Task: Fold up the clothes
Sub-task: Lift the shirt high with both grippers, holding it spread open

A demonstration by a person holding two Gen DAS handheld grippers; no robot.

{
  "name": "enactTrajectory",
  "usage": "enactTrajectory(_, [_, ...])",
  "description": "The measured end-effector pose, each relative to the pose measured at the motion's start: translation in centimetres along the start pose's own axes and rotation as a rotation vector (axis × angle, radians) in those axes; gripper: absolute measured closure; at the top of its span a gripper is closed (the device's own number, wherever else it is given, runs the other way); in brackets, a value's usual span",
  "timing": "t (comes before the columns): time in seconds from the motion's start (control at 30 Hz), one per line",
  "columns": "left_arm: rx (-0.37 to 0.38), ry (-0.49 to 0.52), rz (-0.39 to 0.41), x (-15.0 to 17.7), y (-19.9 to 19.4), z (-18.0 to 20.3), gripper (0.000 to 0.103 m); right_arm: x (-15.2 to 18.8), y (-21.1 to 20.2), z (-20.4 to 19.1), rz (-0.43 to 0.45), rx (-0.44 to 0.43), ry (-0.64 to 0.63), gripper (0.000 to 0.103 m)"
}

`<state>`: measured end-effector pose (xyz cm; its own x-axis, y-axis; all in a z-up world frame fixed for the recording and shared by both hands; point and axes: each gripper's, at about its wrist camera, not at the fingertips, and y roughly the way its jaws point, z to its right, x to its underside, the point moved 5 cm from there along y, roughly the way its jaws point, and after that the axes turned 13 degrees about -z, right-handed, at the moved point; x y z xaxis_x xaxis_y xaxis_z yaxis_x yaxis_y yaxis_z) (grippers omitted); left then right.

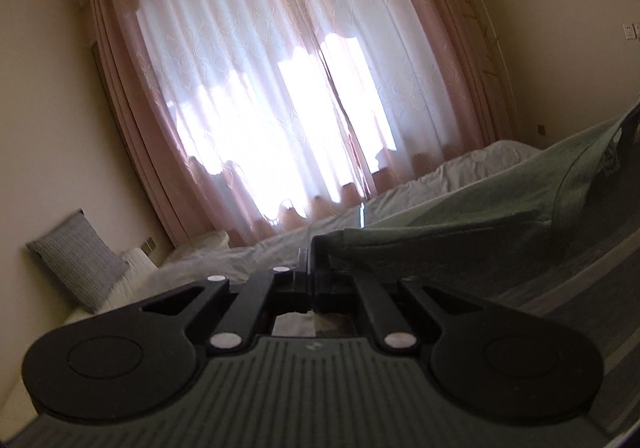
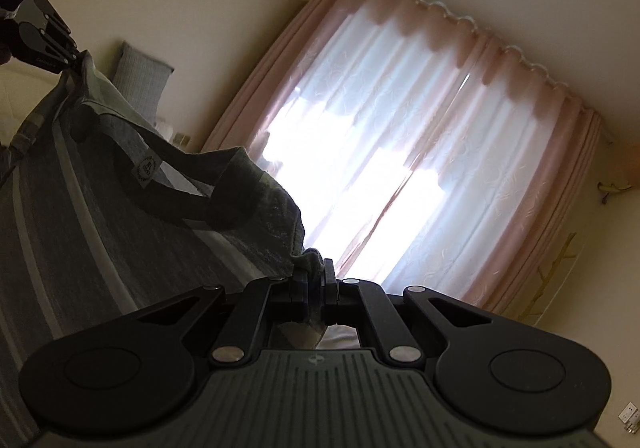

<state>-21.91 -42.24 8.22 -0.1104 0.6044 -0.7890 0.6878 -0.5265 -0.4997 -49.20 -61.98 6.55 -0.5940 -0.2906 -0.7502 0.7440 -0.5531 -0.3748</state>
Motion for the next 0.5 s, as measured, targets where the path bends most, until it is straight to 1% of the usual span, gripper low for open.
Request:
enactTrajectory(0.07, [0.033, -0.001, -0.065, 1.7, 7.9, 0.3, 0.103, 1.3, 7.0, -1.5, -0.074, -0.027, -0.021, 0.101])
enactTrajectory(0.17, [0.089, -0.008, -0.174, 4.6, 19.7, 1.6, 0.103, 4.0, 18.4, -4.2, -0.213, -0.081, -0.032, 0.101])
enactTrajectory(0.2, [0.111, -0.008, -0.222, 6.2, 23.7, 2.1, 0.103, 5.1, 22.3, -5.1, -0.265, -0.097, -0.035, 0.101])
enactTrajectory(0.3, [0.165, 0.017, -0.332, 9.7, 34.0, 4.2, 0.103, 8.6, 32.6, -7.9, -0.416, -0.147, -0.032, 0.101])
enactTrajectory(0.33, [0.179, 0.021, -0.365, 10.9, 36.8, 4.7, 0.103, 9.7, 35.7, -8.6, -0.461, -0.162, -0.030, 0.101])
enactTrajectory(0.4, [0.206, 0.027, -0.428, 13.0, 42.2, 5.6, 0.103, 11.4, 40.6, -10.2, -0.527, -0.193, -0.027, 0.101])
enactTrajectory(0.5, [0.240, 0.000, -0.515, 15.8, 47.7, 6.3, 0.103, 13.3, 46.1, -12.4, -0.596, -0.246, -0.025, 0.101])
